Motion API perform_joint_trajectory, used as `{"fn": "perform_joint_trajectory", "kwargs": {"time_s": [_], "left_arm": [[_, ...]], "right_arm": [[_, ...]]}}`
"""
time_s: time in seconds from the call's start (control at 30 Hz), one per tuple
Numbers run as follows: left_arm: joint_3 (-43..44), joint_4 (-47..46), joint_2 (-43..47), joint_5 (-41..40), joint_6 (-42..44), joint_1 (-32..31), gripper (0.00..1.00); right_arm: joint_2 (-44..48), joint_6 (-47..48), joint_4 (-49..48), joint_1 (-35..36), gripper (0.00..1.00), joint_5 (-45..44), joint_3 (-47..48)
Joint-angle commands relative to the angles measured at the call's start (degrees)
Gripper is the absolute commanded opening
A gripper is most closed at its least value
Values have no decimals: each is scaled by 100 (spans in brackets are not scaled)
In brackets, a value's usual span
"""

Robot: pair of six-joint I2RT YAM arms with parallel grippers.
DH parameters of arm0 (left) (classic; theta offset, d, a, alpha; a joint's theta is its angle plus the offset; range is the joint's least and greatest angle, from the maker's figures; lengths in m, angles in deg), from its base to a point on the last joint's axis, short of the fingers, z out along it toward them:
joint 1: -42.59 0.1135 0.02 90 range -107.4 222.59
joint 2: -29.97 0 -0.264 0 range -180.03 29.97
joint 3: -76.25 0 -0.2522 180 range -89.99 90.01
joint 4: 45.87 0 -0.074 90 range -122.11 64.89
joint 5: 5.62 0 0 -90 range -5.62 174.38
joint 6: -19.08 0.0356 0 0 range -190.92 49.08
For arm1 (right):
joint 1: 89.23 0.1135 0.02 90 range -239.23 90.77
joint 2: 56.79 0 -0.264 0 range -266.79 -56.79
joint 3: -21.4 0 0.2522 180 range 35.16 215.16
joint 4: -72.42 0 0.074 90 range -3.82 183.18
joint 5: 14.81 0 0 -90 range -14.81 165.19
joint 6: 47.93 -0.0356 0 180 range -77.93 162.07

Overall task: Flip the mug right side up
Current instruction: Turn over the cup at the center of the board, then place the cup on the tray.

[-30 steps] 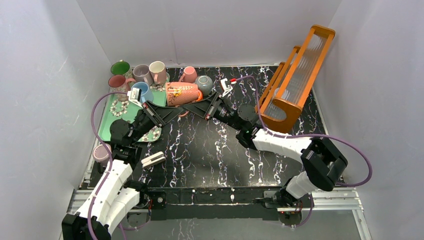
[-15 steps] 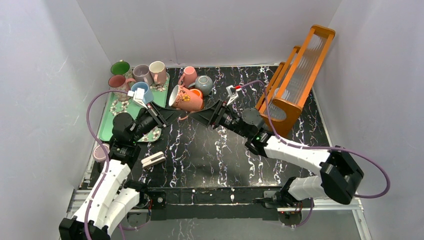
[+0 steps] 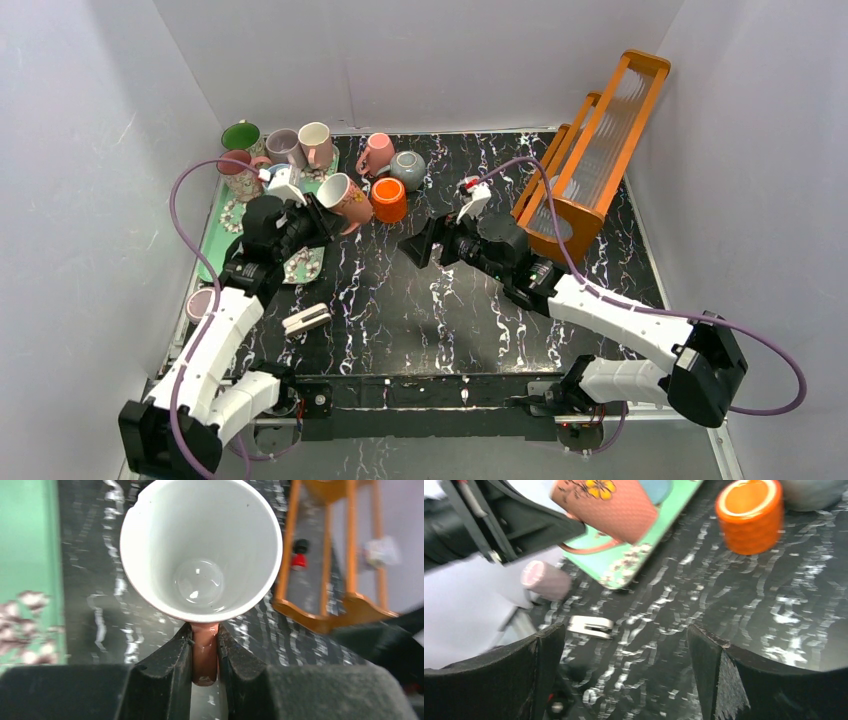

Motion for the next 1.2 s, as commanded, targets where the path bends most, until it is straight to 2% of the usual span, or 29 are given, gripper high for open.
{"fn": "perform_joint_trajectory", "kwargs": {"time_s": [0.0, 0.27, 0.47, 0.63, 1.17], "left_arm": [[780, 323, -554, -1302, 1066, 29, 0], [2015, 647, -2136, -2304, 1684, 46, 0], [2332, 244, -2940, -2829, 1782, 123, 0], [2736, 264, -3653, -2768, 1851, 313, 0], [3366, -34, -4766, -2450, 2061, 782, 0]], "right_arm": [[-7, 1329, 1357, -3, 99, -982, 528], [-239, 2045, 1863, 9, 99, -1877, 484], [-151, 2373, 1774, 57, 99, -2122, 323], [85, 2532, 1715, 71, 99, -2206, 124], [217, 2495, 1461, 68, 99, -1868, 72]]}}
